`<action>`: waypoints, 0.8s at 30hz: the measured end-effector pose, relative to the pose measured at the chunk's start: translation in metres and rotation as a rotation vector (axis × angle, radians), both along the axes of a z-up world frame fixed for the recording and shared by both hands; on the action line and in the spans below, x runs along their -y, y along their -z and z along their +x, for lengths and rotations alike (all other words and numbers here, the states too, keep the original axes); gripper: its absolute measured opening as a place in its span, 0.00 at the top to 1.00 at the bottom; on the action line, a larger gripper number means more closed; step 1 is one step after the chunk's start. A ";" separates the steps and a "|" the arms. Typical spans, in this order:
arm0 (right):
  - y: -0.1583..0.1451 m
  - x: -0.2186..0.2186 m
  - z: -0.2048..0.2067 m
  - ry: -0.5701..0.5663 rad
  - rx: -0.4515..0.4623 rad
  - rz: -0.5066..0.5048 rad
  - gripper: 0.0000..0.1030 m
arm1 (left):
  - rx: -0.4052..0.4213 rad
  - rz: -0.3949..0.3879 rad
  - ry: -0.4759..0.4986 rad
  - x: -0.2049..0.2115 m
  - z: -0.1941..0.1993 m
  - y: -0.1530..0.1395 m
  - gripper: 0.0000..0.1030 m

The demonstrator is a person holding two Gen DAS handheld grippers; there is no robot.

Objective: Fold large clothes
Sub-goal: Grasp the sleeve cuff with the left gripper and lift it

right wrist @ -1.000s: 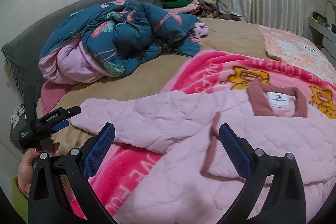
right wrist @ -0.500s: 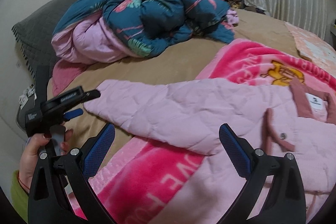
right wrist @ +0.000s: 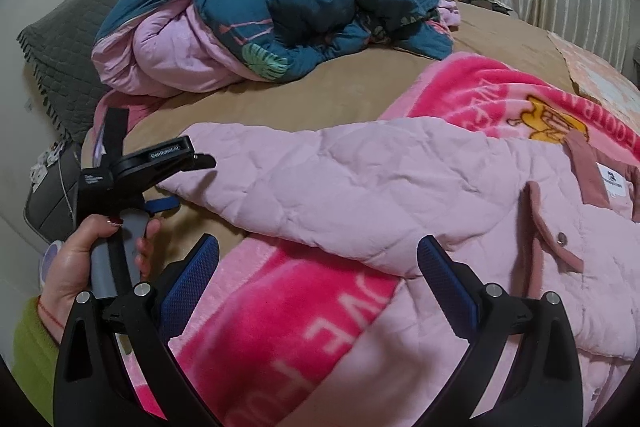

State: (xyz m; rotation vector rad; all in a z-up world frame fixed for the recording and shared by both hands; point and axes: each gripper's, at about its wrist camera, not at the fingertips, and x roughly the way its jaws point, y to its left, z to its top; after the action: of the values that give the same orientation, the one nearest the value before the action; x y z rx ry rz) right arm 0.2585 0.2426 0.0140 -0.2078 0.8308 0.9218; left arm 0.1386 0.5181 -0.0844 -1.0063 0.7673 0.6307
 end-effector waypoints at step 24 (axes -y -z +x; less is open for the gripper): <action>-0.034 0.121 0.025 0.186 0.030 0.072 0.04 | 0.359 0.306 -0.019 0.051 -0.016 -0.132 0.92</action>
State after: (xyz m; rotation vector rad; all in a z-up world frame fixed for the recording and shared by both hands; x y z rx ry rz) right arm 0.2838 0.1212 0.0481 -0.0803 0.7741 0.7703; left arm 0.1231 0.4675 0.0479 -0.8142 0.3326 0.5440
